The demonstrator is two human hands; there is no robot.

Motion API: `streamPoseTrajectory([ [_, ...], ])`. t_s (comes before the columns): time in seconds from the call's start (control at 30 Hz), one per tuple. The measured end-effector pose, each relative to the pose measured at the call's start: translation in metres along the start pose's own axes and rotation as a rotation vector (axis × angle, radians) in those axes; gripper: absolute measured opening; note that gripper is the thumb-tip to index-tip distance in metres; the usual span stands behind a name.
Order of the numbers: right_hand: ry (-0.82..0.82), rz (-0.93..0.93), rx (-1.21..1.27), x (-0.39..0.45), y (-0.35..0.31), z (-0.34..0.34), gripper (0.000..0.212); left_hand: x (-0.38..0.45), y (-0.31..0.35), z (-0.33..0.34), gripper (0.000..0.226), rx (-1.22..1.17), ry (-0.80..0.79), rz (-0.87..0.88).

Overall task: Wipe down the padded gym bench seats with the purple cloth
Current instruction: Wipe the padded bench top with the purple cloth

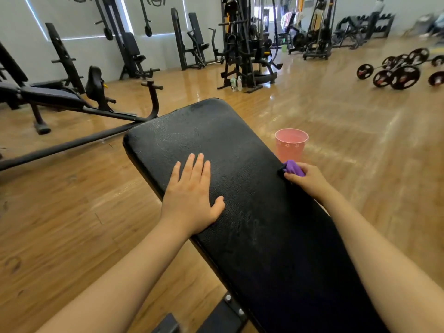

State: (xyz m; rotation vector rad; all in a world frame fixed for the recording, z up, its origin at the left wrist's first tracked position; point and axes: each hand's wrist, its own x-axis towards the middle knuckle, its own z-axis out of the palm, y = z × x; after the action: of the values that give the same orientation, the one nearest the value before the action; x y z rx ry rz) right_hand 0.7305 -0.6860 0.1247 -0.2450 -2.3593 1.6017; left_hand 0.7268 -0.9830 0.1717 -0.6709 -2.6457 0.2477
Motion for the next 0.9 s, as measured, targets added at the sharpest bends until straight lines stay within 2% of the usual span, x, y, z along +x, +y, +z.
streamPoseTrajectory([
  [0.13,0.007,0.141,-0.033,-0.060,0.047,-0.032,0.026,-0.002,0.001,-0.004,0.092,0.003,-0.017,-0.006],
  [0.23,-0.025,0.245,-0.068,-0.084,0.057,-0.048,0.026,-0.002,0.001,-0.009,0.087,0.022,-0.060,-0.010],
  [0.3,-0.039,0.258,-0.099,-0.081,0.055,-0.053,0.029,-0.003,0.004,-0.014,0.081,0.038,-0.101,-0.029],
  [0.4,-0.004,0.170,-0.071,-0.066,0.040,-0.046,0.032,-0.015,0.027,-0.019,0.074,-0.017,-0.139,-0.082],
  [0.57,0.011,0.106,-0.091,-0.056,0.050,-0.030,0.040,-0.069,0.101,-0.001,0.070,-0.114,-0.205,0.141],
  [0.77,0.022,0.250,-0.164,-0.127,0.105,-0.074,0.026,-0.078,0.107,0.017,0.069,-0.150,-0.124,0.156],
  [0.9,0.020,0.344,-0.208,-0.173,0.138,-0.099,0.033,-0.077,0.107,0.019,0.069,-0.152,-0.116,0.161],
])
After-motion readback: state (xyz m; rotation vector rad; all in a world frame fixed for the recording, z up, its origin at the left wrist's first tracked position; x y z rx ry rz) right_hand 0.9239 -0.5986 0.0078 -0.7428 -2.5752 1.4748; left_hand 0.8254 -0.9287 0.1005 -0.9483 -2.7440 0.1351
